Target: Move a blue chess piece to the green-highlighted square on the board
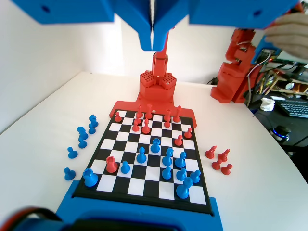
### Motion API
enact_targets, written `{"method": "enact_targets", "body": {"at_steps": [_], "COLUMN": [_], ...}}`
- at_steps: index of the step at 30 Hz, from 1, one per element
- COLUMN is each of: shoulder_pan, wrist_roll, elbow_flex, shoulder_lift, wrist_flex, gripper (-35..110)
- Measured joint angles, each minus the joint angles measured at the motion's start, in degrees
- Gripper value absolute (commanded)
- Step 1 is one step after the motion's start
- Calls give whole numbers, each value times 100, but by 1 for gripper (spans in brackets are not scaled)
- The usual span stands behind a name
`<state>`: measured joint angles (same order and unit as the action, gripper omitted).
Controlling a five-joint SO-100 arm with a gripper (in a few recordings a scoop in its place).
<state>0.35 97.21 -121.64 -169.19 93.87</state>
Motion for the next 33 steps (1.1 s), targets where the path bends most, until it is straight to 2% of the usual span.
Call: {"method": "enact_targets", "body": {"at_steps": [6, 33], "shoulder_pan": [0, 0], "wrist_roll": [0, 0], "elbow_flex": [-290, -396], "shoulder_lift": [-422, -466], "wrist_flex": [-272, -272], "gripper": [1, 2]}}
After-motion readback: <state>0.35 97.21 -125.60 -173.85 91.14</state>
